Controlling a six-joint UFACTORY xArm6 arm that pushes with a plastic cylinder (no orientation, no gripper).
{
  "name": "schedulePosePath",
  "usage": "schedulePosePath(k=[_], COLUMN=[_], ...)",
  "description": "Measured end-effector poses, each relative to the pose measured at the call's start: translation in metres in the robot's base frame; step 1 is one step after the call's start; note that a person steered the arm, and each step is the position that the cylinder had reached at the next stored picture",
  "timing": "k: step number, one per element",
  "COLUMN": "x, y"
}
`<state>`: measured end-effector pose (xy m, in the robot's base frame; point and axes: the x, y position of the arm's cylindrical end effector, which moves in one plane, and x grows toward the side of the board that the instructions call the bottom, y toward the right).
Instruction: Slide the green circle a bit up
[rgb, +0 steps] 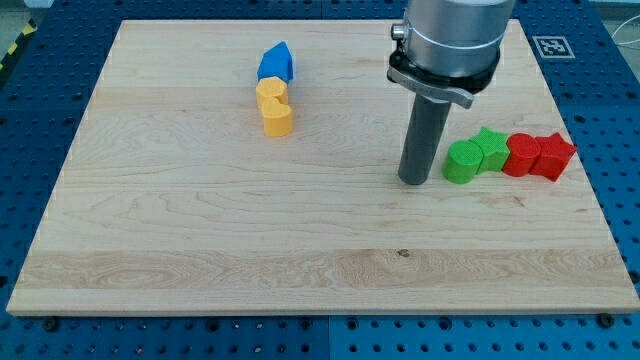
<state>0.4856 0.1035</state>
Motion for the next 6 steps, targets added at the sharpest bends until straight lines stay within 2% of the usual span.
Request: schedulePosePath(k=[1, 3, 4, 6], x=[0.020, 0.006, 0.000, 0.000], y=[0.035, 0.117, 0.115, 0.065])
